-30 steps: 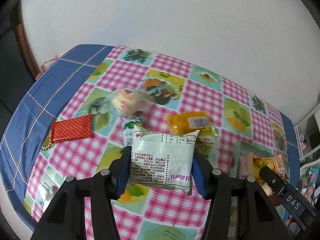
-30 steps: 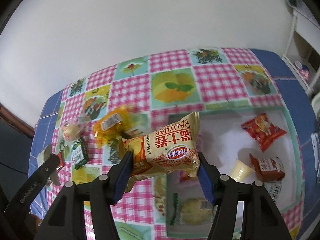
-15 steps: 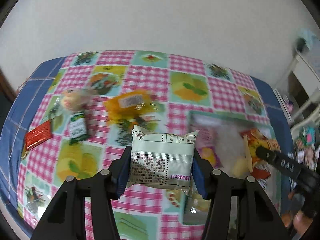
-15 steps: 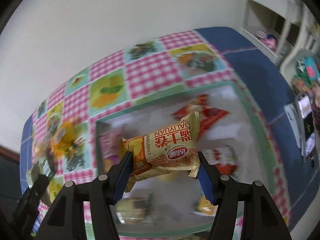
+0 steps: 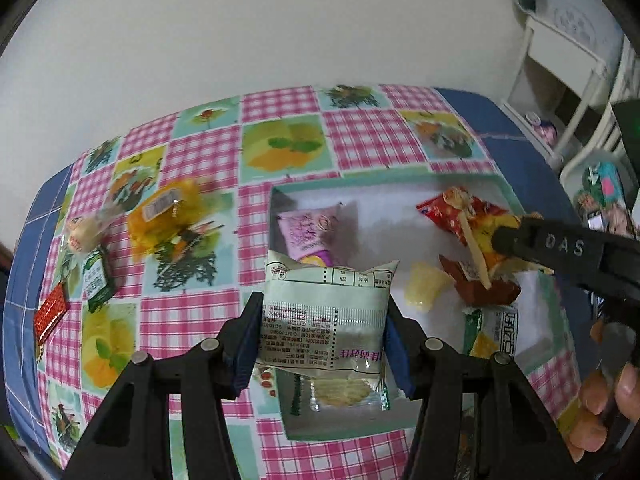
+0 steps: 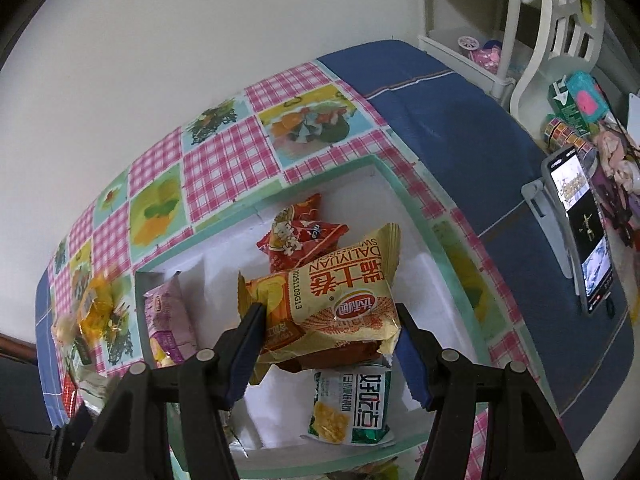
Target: Organize snacks
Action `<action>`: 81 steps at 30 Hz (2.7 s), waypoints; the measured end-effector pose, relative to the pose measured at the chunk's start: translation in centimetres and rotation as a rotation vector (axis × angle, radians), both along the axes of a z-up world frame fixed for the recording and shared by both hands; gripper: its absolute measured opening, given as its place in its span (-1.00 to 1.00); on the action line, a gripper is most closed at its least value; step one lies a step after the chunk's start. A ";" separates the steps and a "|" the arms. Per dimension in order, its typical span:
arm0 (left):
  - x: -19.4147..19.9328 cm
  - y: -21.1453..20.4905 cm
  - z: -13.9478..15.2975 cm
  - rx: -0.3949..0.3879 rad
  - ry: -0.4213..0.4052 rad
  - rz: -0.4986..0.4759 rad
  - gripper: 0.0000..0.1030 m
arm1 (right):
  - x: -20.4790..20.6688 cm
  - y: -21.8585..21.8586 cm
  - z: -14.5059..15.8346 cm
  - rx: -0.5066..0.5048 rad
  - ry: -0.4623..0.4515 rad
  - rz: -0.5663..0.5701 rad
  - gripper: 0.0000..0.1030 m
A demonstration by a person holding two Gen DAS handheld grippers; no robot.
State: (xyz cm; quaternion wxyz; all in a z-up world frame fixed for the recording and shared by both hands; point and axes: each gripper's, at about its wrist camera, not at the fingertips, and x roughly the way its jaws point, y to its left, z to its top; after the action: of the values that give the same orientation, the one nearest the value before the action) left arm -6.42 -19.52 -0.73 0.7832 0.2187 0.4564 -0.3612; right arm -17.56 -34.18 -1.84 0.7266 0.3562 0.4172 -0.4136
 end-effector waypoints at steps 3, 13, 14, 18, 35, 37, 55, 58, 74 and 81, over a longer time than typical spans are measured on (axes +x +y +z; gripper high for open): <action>-0.1 -0.4 -0.7 0.007 0.017 -0.007 0.11 | 0.4 0.0 -0.5 0.006 0.001 0.011 0.28; -0.1 -0.9 -1.9 0.003 0.084 -0.022 0.13 | 1.6 0.4 -0.8 0.005 0.003 0.053 0.32; -0.1 -0.9 -1.9 0.003 0.086 -0.024 0.20 | 1.6 0.5 -0.7 0.001 0.002 0.054 0.32; -0.1 -0.8 -1.4 -0.017 0.090 -0.031 0.23 | 1.4 0.4 -0.4 0.003 -0.004 0.052 0.40; 5.3 3.7 -1.0 -0.011 0.135 0.171 0.26 | 2.0 4.5 1.8 -0.057 0.035 0.120 0.40; 6.0 4.5 -1.1 -0.014 0.141 0.196 0.28 | 2.1 5.4 1.9 -0.066 0.041 0.134 0.40; 7.4 6.9 -0.4 -0.016 0.123 0.237 0.34 | 3.1 9.5 2.3 -0.115 0.080 0.201 0.40; 7.7 7.1 -0.5 -0.015 0.117 0.251 0.60 | 3.3 9.6 2.0 -0.112 0.090 0.209 0.40; 9.2 8.5 -1.0 -0.010 0.072 0.316 0.85 | 3.6 9.2 1.0 -0.112 0.083 0.175 1.00; 9.7 9.0 -1.0 -0.009 0.075 0.322 0.85 | 4.3 9.7 0.9 -0.128 0.082 0.189 1.00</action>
State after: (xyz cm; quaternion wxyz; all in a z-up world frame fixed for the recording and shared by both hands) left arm 3.25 -10.55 -1.74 0.8144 0.1256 0.5129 -0.2408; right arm -13.25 -24.49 -0.90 0.7661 0.2510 0.4508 -0.3833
